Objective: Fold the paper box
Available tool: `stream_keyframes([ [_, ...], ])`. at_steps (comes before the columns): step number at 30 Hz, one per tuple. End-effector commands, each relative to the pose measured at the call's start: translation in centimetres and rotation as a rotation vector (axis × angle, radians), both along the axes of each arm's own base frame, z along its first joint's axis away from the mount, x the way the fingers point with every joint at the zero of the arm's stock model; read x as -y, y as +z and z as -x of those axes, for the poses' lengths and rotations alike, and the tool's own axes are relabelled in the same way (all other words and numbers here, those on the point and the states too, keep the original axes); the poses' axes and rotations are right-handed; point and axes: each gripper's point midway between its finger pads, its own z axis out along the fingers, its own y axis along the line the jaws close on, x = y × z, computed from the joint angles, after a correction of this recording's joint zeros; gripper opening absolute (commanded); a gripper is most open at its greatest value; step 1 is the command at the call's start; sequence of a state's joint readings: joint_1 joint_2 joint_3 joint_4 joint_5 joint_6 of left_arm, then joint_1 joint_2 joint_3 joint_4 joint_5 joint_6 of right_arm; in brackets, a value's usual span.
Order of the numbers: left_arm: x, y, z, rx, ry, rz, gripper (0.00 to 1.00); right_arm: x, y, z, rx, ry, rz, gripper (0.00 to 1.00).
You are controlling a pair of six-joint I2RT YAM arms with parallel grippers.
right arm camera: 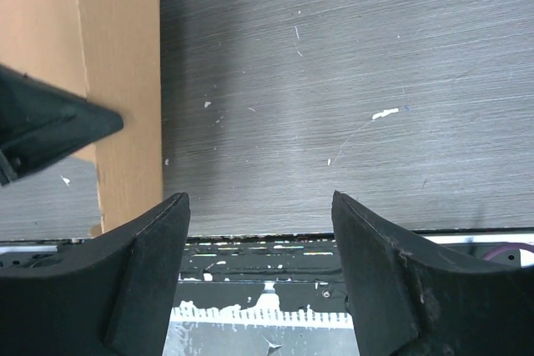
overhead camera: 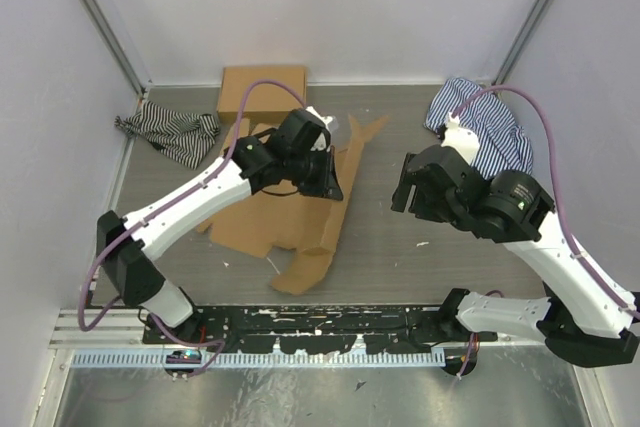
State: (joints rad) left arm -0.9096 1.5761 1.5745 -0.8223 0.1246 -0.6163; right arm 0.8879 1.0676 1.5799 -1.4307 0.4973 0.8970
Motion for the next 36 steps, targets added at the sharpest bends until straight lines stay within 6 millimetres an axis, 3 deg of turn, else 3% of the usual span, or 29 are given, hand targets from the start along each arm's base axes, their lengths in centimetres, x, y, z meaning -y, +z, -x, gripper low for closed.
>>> stream_keyframes([
  [1,4.1,3.5,-0.6,-0.195,-0.022,0.350,0.03,-0.2,0.3,-1.0,0.034,-0.016,0.010,0.74],
  [5,4.9,5.7,-1.8,-0.297,-0.001,0.548,0.02,-0.5,-0.1,-1.3,0.032,-0.011,0.019,0.74],
  [8,4.6,7.6,-2.7,-0.298,0.026,0.648,0.02,-1.0,-0.8,-1.4,0.026,-0.002,0.018,0.74],
  [10,4.3,7.9,-3.1,-0.271,0.042,0.665,0.03,-1.1,-1.4,-1.6,0.021,0.004,0.034,0.74],
  [15,3.7,3.6,-3.3,-0.282,0.103,0.654,0.03,-1.1,-3.0,-2.0,0.012,0.007,0.082,0.74],
  [20,3.7,0.6,-3.2,-0.314,0.135,0.697,0.04,-1.9,-4.3,-2.3,-0.003,0.027,0.085,0.77],
  [26,4.1,-0.8,-3.5,-0.314,0.144,0.742,0.04,-3.8,-4.7,-2.4,0.008,0.078,0.003,0.77],
  [33,4.5,-2.3,-3.2,-0.323,0.134,0.753,0.05,-4.6,-6.5,-2.9,-0.024,0.085,0.036,0.77],
  [36,4.3,-3.3,-2.9,-0.334,0.141,0.743,0.06,-5.2,-6.9,-3.2,-0.031,0.094,0.029,0.84],
])
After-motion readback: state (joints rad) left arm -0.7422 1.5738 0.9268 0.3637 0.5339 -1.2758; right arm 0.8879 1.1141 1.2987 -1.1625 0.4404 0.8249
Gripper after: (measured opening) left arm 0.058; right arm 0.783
